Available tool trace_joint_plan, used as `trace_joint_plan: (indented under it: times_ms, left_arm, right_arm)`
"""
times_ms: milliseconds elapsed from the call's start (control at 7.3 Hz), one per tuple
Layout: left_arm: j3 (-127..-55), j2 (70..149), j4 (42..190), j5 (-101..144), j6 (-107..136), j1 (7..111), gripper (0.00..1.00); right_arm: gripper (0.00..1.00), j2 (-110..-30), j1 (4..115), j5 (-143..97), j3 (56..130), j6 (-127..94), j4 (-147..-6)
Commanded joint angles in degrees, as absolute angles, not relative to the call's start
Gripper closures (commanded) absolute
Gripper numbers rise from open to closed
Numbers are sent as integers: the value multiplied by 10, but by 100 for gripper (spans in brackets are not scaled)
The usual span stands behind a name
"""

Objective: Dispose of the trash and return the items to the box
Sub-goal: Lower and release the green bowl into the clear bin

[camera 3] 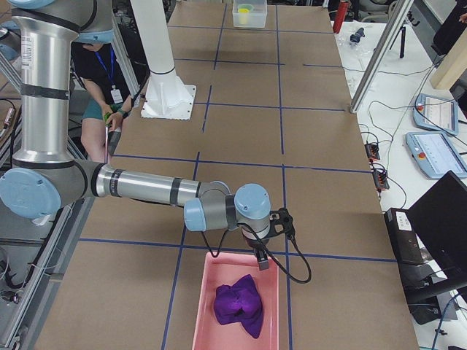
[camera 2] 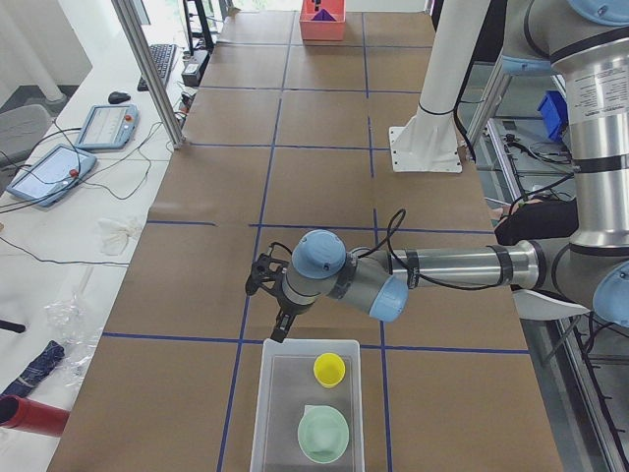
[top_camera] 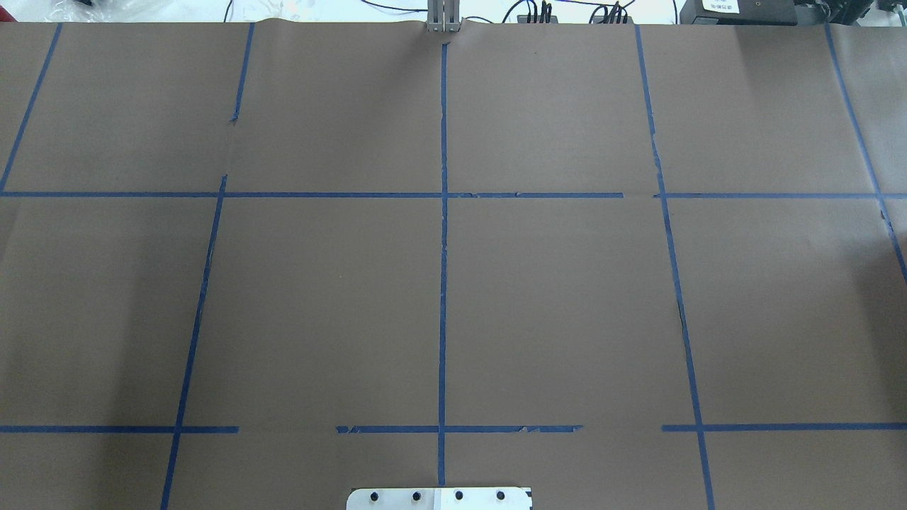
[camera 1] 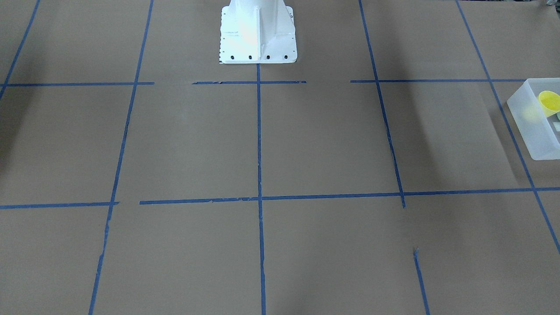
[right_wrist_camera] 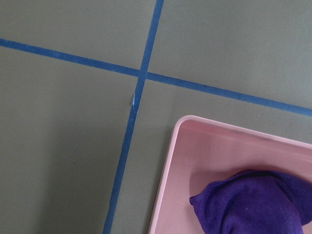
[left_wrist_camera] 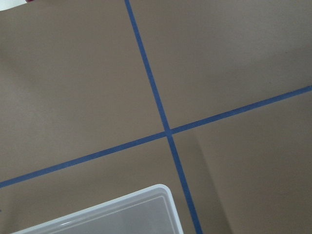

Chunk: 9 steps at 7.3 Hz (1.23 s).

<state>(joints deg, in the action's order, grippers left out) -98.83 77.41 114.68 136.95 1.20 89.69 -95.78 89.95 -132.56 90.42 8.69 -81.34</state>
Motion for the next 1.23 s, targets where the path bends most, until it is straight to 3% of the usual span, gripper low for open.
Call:
trace_joint_plan:
  times_ms: [0,822,1096]
  left_arm:
    - [-1006,778,1004,1389,12,896,0]
    - [-1004,770,999,1358,12,892,0]
    - [-1002,769,999,1358,12,893,0]
  right_arm:
    - [0,-931,899,-1333,905,88,-888]
    - [0,-933,899,-1334,904,87,-885]
    - [0,-970,899,-1331,913,91,-883]
